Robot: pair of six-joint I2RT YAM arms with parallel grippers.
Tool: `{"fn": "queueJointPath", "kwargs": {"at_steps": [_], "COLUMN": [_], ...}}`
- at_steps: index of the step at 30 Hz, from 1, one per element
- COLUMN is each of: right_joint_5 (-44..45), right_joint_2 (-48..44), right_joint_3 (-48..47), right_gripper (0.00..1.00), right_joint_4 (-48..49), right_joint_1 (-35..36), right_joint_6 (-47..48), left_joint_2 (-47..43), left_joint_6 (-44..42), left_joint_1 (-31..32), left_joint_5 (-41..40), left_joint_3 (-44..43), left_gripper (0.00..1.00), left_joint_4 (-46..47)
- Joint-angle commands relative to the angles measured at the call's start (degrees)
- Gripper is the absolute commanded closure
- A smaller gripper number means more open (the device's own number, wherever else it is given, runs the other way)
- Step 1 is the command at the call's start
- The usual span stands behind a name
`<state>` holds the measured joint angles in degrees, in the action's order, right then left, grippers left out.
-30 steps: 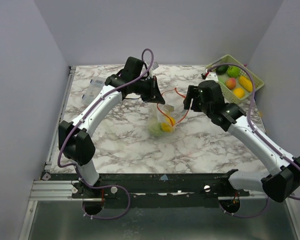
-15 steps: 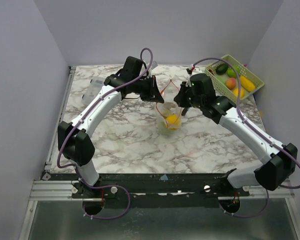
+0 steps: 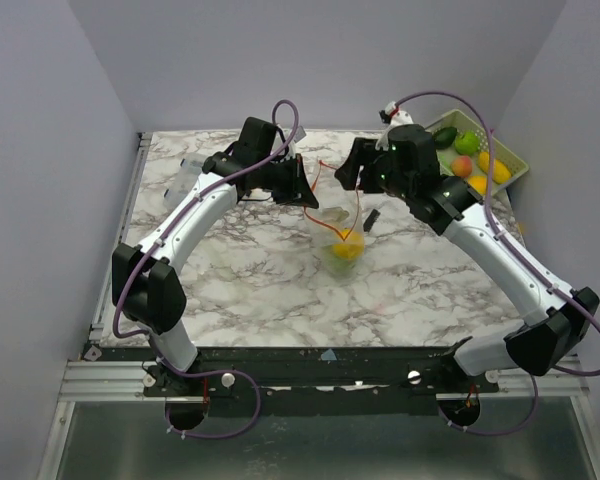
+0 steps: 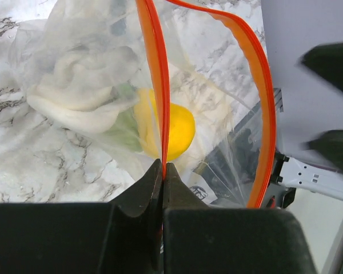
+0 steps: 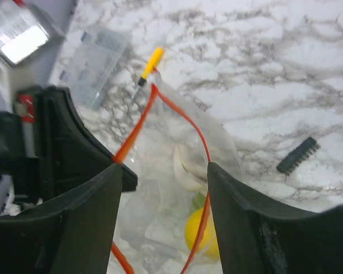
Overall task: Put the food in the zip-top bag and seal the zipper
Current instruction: Adjust the zipper food storage bag at the center of the board, then pick up the fake vegetable from the bin.
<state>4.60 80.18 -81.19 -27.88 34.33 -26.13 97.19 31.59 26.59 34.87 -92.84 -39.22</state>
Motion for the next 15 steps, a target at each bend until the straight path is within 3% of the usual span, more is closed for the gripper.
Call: {"fn": "queueJointPath", "kwargs": {"at_steps": [1,7,12,15], "right_joint_5": [6.39,6.81,12.85,9.82], "right_joint_2": [2.69,7.52,14.13,21.09], "right_joint_3": [-9.46,-14.03,-15.95,-18.88], "right_gripper": [0.35,0.35,0.31,0.3], "right_joint_4": [-3.21,-1.09,2.65,3.26], "right_joint_1": [-2.58,-15.25,-24.77,-31.87], "right_joint_6": [3.06,0.4,1.02,-0.31], "left_joint_2": [-1.25,-1.43,-1.58,-1.52], "left_joint_6": [-2.5,-2.06,-1.82,-1.49], "left_joint_1": [0.04,0.04,0.04,0.04], "left_joint_5": [-0.44,1.38,2.81,3.53], "left_joint_3": [0.0,2.22,2.73,2.89], "left_gripper": [1.0,1.0,1.0,1.0], "left_joint_4": [0.42,2.31,2.73,2.98]}}
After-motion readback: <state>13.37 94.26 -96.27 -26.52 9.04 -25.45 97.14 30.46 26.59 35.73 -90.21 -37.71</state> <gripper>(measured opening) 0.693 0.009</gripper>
